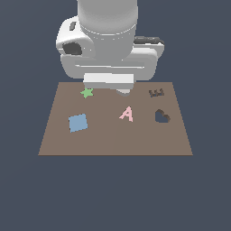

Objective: Insert a designated object into the corresponding slot on a board.

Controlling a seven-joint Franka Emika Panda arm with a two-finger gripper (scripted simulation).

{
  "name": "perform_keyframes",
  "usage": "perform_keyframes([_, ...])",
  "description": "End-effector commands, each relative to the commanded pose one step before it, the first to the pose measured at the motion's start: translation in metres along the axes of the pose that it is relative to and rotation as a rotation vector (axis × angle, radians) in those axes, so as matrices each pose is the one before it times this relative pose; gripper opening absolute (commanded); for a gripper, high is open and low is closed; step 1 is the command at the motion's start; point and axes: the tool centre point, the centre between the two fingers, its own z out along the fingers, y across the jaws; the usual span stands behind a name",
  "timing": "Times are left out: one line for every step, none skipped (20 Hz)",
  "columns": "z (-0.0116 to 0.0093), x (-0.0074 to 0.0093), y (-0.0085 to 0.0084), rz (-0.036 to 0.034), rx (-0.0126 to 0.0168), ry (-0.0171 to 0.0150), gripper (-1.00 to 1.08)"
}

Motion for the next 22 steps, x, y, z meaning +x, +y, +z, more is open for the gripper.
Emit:
perform_keyframes([0.00000,0.00000,0.00001,0.00000,0.00000,0.00000,1.00])
perform_keyframes([0.00007,-0.00004,-0.00015,-0.00097,-0.00004,0.00007,1.00])
perform_keyframes([0.00025,-0.00011,-0.00014,-0.00239,-0.00004,0.00014,1.00])
perform_keyframes([0.00041,-0.00018,-0.00035,-0.00419,-0.00008,0.00025,1.00])
perform_keyframes([0.00057,-0.00025,-0.00048,-0.00585,-0.00011,0.00035,1.00])
perform_keyframes([0.00073,-0.00032,-0.00064,-0.00755,-0.00014,0.00046,1.00])
perform_keyframes([0.00090,-0.00040,-0.00077,-0.00919,-0.00017,0.00056,1.00])
perform_keyframes([0.00106,-0.00047,-0.00091,-0.01087,-0.00021,0.00066,1.00])
perform_keyframes([0.00122,-0.00054,-0.00104,-0.01252,-0.00024,0.00076,1.00])
perform_keyframes([0.00138,-0.00061,-0.00120,-0.01422,-0.00027,0.00086,1.00])
perform_keyframes([0.00154,-0.00069,-0.00132,-0.01585,-0.00030,0.00096,1.00])
perform_keyframes([0.00171,-0.00076,-0.00147,-0.01753,-0.00033,0.00106,1.00])
perform_keyframes([0.00187,-0.00084,-0.00161,-0.01919,-0.00036,0.00116,1.00])
perform_keyframes([0.00203,-0.00091,-0.00174,-0.02082,-0.00039,0.00126,1.00])
perform_keyframes([0.00219,-0.00098,-0.00188,-0.02247,-0.00042,0.00137,1.00])
perform_keyframes([0.00235,-0.00106,-0.00201,-0.02411,-0.00046,0.00147,1.00])
perform_keyframes([0.00251,-0.00113,-0.00215,-0.02574,-0.00049,0.00157,1.00])
perform_keyframes([0.00266,-0.00121,-0.00228,-0.02736,-0.00052,0.00167,1.00])
perform_keyframes([0.00282,-0.00128,-0.00241,-0.02898,-0.00055,0.00177,1.00])
perform_keyframes([0.00298,-0.00136,-0.00254,-0.03058,-0.00058,0.00187,1.00])
perform_keyframes([0.00314,-0.00143,-0.00268,-0.03217,-0.00060,0.00197,1.00])
perform_keyframes([0.00329,-0.00151,-0.00281,-0.03375,-0.00063,0.00207,1.00])
